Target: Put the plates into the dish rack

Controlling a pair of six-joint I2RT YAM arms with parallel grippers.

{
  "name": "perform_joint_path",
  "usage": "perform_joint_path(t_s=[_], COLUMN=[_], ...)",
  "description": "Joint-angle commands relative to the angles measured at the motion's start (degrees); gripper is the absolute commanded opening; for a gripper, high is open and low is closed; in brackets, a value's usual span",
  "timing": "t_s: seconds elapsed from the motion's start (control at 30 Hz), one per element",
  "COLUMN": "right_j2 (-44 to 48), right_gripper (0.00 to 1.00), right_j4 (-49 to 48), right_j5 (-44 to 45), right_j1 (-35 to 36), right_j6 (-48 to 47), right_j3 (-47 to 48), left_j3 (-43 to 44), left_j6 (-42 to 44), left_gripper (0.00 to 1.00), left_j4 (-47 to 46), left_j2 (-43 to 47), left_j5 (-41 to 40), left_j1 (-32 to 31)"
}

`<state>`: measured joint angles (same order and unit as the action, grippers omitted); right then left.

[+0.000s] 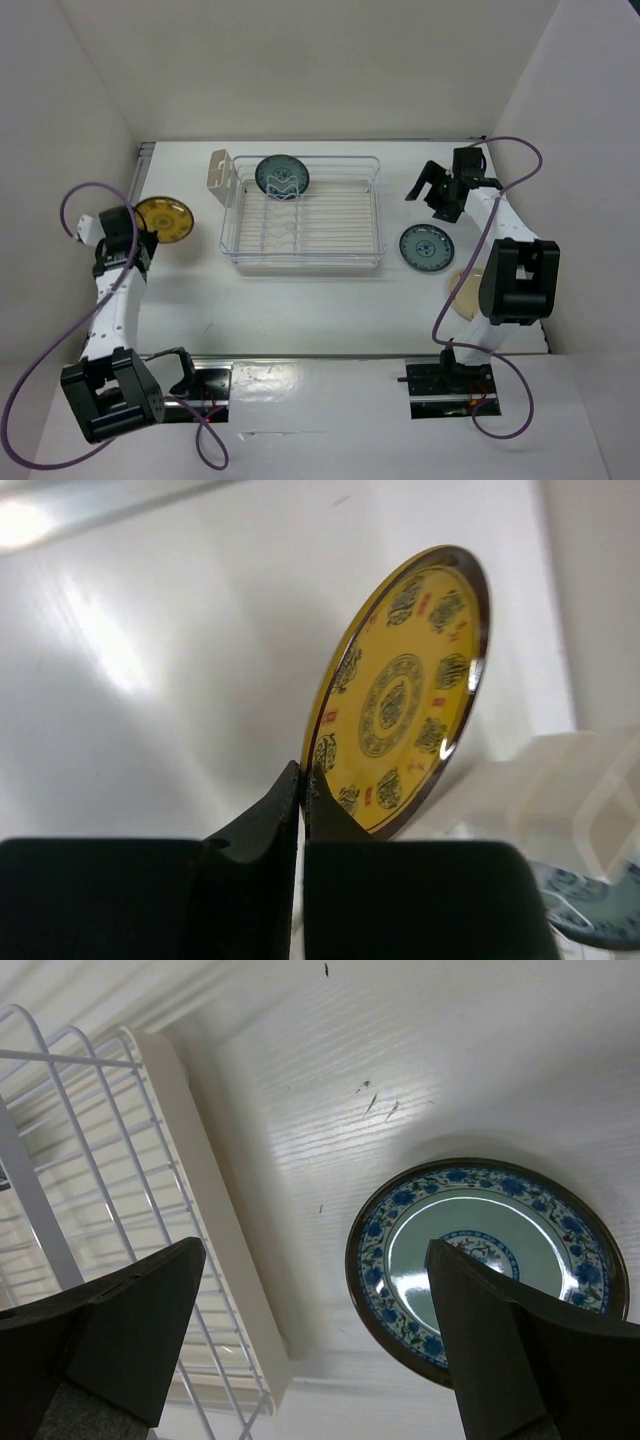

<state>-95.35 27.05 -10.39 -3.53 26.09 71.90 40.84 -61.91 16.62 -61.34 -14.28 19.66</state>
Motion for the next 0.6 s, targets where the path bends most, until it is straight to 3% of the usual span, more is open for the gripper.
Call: perform_joint_path(t_s=[0.0,0.17,0.3,0.5,0.57], right_j2=[2.80,3.33,3.33,2.19,2.19], right_gripper=[1.00,1.00,1.00,1.00,1.00], right_j4=[-1.82,-1.82,-1.82,-1.30,-1.30], right_j5=[-1.38,-1.91,-1.91,-1.91,-1.91], right_j1=[-0.07,-0.07,-0.07,-0.07,-0.07], right_j6=[-0.07,-0.07,-0.07,-0.60,-0.60], right_j3=[0.00,-0.53,0.78,4.82,4.83], left_j3=[10.99,33.81,45.78,56.44,57.24], left_j6=[16.18,30.24,48.75,71.17,75.51], left_gripper=[0.00,0.00,0.00,0.00,0.00], left_j4=[4.29,14.74,15.38,17.47,18.01], left_j2=[1.41,-5.80,-9.67,-16.69,-17.23], left_j5=[2.76,6.62,21.43,45.34,47.50], left_j1=[0.47,0.99,0.99,0.47,-1.63])
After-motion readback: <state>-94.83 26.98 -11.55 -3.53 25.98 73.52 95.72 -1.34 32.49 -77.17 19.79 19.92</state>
